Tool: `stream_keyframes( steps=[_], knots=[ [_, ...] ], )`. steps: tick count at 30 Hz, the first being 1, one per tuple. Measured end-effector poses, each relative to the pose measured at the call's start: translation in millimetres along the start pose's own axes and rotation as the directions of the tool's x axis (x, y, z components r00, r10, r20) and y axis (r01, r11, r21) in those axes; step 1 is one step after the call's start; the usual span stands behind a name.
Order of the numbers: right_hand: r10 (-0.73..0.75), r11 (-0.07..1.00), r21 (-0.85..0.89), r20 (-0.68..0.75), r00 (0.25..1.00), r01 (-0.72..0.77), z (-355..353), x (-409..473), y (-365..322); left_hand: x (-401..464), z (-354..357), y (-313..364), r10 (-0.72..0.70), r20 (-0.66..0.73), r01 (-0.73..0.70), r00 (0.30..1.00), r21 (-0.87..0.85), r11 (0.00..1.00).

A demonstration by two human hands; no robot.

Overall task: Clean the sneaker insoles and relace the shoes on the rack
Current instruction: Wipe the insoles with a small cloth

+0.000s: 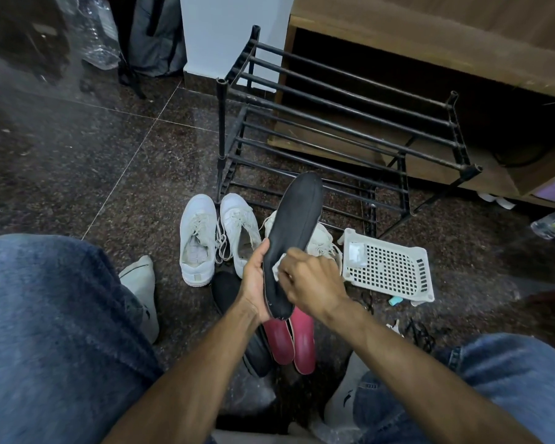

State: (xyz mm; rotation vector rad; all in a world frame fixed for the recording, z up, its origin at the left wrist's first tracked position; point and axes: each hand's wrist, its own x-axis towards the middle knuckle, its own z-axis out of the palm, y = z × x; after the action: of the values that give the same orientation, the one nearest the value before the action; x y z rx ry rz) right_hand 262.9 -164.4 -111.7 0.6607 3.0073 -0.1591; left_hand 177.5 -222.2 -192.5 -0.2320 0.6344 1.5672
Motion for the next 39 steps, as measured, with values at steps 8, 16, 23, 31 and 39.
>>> stream_keyframes(
  steps=[8, 16, 23, 31, 39],
  knots=[
    [0.034, 0.998, -0.049, 0.046, 0.998, -0.031, -1.7, 4.3, 10.9, 1.3, 1.9, -0.6, 0.006, -0.024, -0.006, 1.0, 0.001, 1.0],
    [-0.056, 0.998, -0.011, 0.172, 0.983, 0.058, 3.9, -18.1, 1.4, 2.3, 0.7, 7.9, 0.047, -0.021, -0.047, 0.999, -0.024, 0.999],
    [-0.147, 0.986, -0.053, 0.181, 0.972, 0.159, 3.8, -17.8, -2.3, 1.4, -3.0, 8.8, 0.058, -0.046, -0.059, 0.997, -0.008, 0.998],
    [-0.097, 0.99, -0.105, -0.055, 0.994, 0.091, 18.6, -3.9, 12.8, 0.9, -2.7, 6.3, 0.029, -0.019, -0.03, 0.999, -0.046, 0.998],
    [-0.127, 0.986, -0.125, -0.137, 0.982, 0.11, 19.2, -5.4, 21.3, 1.0, -1.4, 2.6, 0.021, -0.014, -0.022, 1.0, -0.042, 0.999]
  ],
)
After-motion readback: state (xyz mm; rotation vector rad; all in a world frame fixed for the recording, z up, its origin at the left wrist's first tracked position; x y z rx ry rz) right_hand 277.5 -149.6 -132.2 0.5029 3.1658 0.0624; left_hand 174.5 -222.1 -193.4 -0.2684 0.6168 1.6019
